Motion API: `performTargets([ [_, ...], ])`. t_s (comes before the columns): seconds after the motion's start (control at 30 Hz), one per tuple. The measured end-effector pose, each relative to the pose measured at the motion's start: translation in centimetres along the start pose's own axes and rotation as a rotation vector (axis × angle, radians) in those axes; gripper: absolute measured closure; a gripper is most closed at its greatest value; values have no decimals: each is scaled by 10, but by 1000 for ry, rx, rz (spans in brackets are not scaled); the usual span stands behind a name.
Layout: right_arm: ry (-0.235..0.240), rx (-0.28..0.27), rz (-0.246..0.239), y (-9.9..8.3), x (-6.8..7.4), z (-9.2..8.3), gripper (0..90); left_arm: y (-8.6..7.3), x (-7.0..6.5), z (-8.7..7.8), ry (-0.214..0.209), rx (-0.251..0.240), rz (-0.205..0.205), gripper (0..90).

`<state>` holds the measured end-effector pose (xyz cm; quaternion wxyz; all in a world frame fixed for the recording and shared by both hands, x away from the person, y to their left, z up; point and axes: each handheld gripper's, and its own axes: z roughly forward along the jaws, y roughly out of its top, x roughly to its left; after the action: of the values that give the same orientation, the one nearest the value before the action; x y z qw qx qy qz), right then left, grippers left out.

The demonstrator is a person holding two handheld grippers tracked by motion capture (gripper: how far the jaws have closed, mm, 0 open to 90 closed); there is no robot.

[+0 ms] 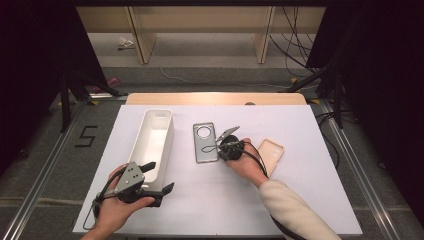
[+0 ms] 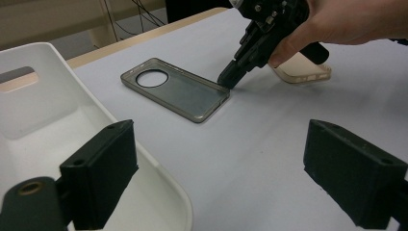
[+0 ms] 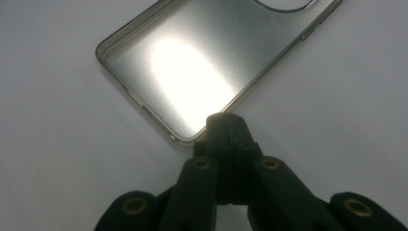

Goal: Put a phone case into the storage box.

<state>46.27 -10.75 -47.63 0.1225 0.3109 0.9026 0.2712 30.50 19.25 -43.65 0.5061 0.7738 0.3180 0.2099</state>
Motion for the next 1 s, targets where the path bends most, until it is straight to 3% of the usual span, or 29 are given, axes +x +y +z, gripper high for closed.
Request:
performTargets([
  [0.43,11,21,-42,4,14,0,900,0,0,0,-1,1,1,113],
  [0.8,12,27,-56,5,16,1,900,0,-1,1,0,0,0,113],
  [1.0,9,29,-62,5,14,0,826,0,0,0,-1,-1,1,113],
])
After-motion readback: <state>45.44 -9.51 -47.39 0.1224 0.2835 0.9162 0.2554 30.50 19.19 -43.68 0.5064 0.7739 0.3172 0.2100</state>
